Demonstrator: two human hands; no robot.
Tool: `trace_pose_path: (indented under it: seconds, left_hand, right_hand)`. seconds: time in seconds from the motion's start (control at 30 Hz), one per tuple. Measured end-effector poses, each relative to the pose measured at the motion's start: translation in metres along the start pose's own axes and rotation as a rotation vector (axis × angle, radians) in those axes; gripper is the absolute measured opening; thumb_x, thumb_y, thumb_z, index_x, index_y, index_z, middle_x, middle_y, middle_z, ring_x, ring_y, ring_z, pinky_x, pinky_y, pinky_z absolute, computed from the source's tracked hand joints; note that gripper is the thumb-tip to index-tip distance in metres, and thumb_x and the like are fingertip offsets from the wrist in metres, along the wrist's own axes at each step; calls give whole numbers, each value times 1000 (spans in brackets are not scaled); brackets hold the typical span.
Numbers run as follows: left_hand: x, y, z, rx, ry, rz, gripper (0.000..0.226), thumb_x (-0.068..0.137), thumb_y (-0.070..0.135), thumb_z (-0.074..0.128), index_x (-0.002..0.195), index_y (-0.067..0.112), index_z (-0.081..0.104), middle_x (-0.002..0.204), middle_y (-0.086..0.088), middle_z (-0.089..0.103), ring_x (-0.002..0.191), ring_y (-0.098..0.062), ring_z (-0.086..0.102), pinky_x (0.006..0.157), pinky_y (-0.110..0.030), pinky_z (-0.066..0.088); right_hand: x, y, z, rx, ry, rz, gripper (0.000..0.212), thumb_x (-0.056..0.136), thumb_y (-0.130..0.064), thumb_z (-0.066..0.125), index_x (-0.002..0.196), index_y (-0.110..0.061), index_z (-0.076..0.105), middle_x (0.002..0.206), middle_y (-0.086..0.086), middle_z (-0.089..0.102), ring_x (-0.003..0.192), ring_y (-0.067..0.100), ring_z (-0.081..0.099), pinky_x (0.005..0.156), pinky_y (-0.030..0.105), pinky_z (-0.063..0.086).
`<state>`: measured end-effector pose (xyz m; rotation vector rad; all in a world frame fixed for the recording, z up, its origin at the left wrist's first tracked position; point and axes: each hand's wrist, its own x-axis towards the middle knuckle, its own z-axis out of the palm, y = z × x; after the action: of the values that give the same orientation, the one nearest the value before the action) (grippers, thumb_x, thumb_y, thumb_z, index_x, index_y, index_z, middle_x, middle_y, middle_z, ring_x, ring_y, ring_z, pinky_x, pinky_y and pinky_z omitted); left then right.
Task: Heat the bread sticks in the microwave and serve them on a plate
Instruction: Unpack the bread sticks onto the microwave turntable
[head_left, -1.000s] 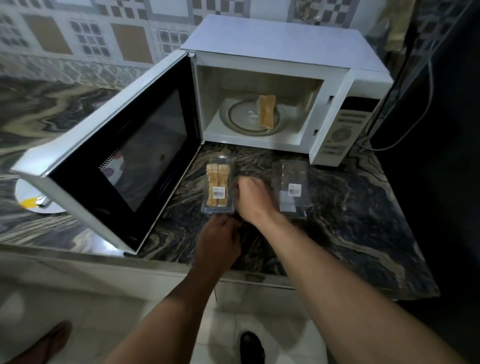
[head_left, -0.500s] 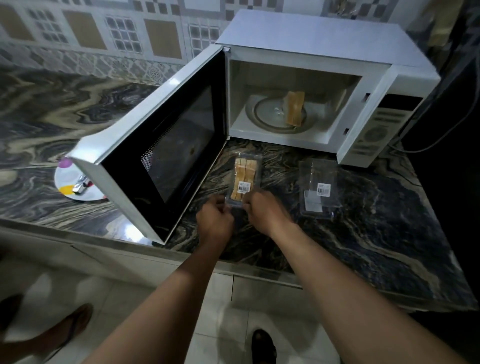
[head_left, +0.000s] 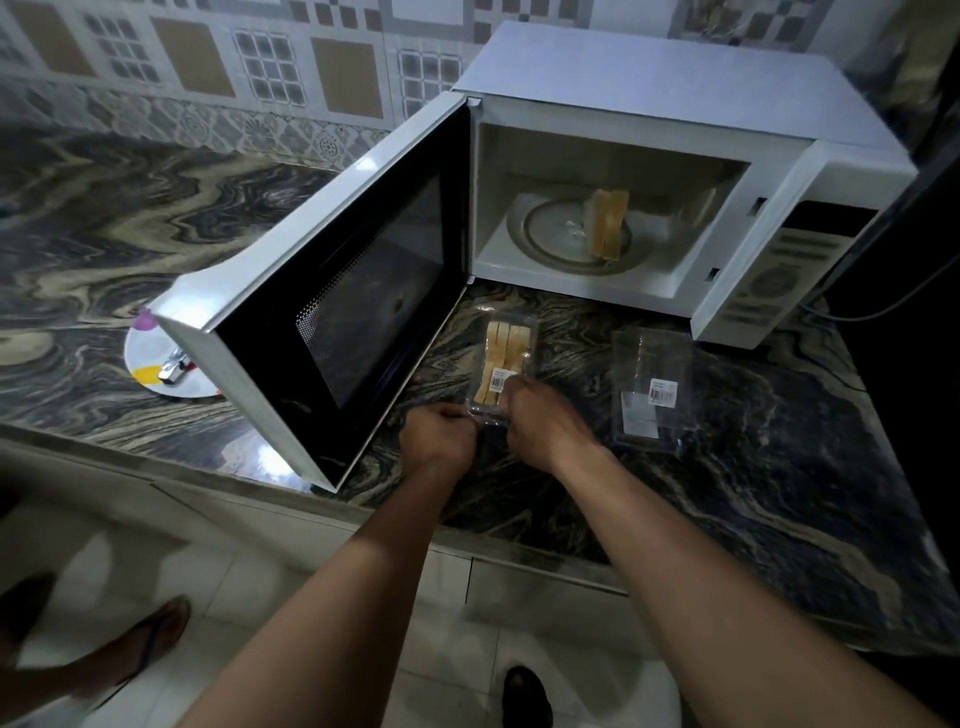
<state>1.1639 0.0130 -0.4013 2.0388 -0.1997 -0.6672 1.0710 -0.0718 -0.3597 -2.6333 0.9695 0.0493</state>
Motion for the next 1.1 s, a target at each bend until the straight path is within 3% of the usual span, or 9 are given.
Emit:
trace_pose_path:
  seconds: [0.13, 0.27, 0.47, 0.63, 0.73, 0.87, 0.97, 1.1]
  left_hand:
    - [0, 3, 0, 49, 16, -37, 10, 71, 25, 80, 82, 24, 80, 86, -1, 77, 86, -22, 72, 85, -35, 59]
    - [1, 6, -1, 105, 17, -40, 16, 75, 26, 80, 90, 22, 80, 94, -4, 77, 92, -23, 70, 87, -33, 58]
    - [2, 14, -5, 230, -23, 2, 16, 73, 36, 81, 76, 21, 75, 88, -7, 76, 85, -26, 71, 80, -31, 57]
    - [-5, 28, -16, 400, 106, 218, 22, 84, 38, 70, 100, 23, 74, 101, -7, 74, 100, -31, 68, 82, -35, 55]
    - [-1, 39, -17, 452, 216, 466, 28, 82, 30, 71, 108, 20, 65, 106, -8, 68, 100, -33, 64, 78, -40, 54]
    - [11, 59, -16, 360, 136, 707, 43, 84, 17, 71, 125, 22, 61, 118, -3, 62, 107, -24, 59, 85, -37, 50]
    - [17, 71, -15, 338, 152, 824, 40, 85, 13, 71, 123, 25, 66, 118, 2, 66, 105, -17, 62, 78, -25, 44]
    - [23, 80, -13, 291, 96, 873, 32, 88, 10, 66, 116, 23, 72, 115, 2, 71, 103, -17, 66, 85, -24, 48]
  right_hand:
    - [1, 0, -3, 18, 10, -8, 28, 85, -5, 57, 112, -6, 55, 121, 18, 60, 107, 38, 59, 86, 39, 51]
    - [1, -3, -11, 90, 143, -50, 25, 82, -1, 59, 107, -6, 57, 111, 15, 61, 99, 37, 61, 79, 37, 50]
    - [-4, 1, -14, 149, 369, -120, 15, 91, -2, 59, 105, -6, 61, 112, 9, 56, 105, 28, 52, 82, 34, 44]
    - [0, 2, -20, 153, 492, -104, 13, 91, -2, 59, 101, -10, 60, 106, 6, 53, 100, 27, 50, 76, 36, 44]
    - [3, 5, -23, 159, 539, -115, 10, 91, -3, 59, 99, -7, 63, 97, 9, 55, 92, 29, 50, 73, 43, 48]
    - [7, 6, -32, 195, 570, -133, 15, 94, -2, 56, 103, -4, 67, 92, 8, 54, 92, 28, 50, 74, 43, 48]
    - [7, 6, -40, 263, 596, -117, 16, 95, -4, 56, 104, -6, 69, 93, 4, 52, 95, 24, 50, 75, 34, 44]
    - [11, 6, -46, 366, 646, -68, 16, 98, -14, 57, 108, -11, 69, 102, 8, 57, 98, 25, 53, 76, 34, 46]
